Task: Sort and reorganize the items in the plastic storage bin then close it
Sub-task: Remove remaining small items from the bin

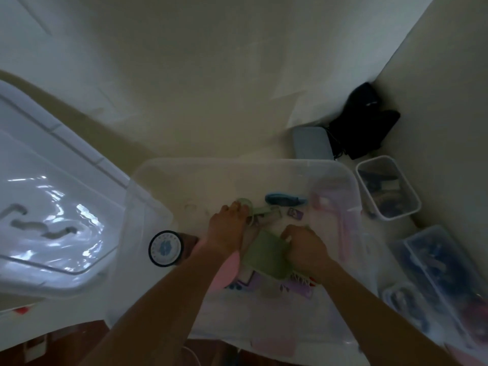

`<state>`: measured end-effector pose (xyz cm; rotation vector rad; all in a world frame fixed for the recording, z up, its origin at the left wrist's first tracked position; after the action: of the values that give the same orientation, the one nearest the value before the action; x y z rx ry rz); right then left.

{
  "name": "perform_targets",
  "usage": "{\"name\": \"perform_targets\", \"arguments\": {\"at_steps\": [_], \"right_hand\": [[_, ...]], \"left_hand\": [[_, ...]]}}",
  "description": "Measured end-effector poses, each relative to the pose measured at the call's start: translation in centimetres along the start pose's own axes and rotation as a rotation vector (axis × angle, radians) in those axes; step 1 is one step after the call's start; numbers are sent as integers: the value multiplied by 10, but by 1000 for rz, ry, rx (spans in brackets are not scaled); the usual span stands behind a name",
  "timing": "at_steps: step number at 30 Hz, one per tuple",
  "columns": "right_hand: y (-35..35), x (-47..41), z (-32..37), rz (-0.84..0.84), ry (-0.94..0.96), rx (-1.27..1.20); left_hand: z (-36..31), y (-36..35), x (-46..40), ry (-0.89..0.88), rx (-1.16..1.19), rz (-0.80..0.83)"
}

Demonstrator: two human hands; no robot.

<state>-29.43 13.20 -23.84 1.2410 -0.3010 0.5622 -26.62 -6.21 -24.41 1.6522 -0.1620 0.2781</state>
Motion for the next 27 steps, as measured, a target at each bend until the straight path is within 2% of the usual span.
{"name": "perform_targets", "arguments": {"at_steps": [8,10,13,17,19,23,27], "right_hand": [[12,-3,-7,-6,-194,-244],[17,-4,-5,-39,-247,-359],[21,-2,-6,-61,-404,-674],[34,14,13,139,-507,-1281],[41,21,19,158,-485,-1458],[57,41,20,92,-400,-1471],[74,76,25,20,-218,-1405]], "left_hand": [[24,13,15,-15,196,-137],[24,25,22,-71,244,-301],[22,43,40,-226,380,-582],[21,45,60,-296,531,-528],[20,50,67,-313,544,-523],[11,69,81,-363,502,-542],[-15,86,94,-556,386,-414]]}}
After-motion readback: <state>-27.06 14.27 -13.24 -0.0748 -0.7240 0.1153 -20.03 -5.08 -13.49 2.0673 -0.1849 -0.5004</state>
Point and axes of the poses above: each hand's wrist, its own x-axis away from the middle knuckle, its own y-axis out of the back of the hand, z = x × y, the point moved 3 cm from there along -x, towards the middle knuckle, and after that the axes turned 11 degrees about -z, right-handed, at the moved point
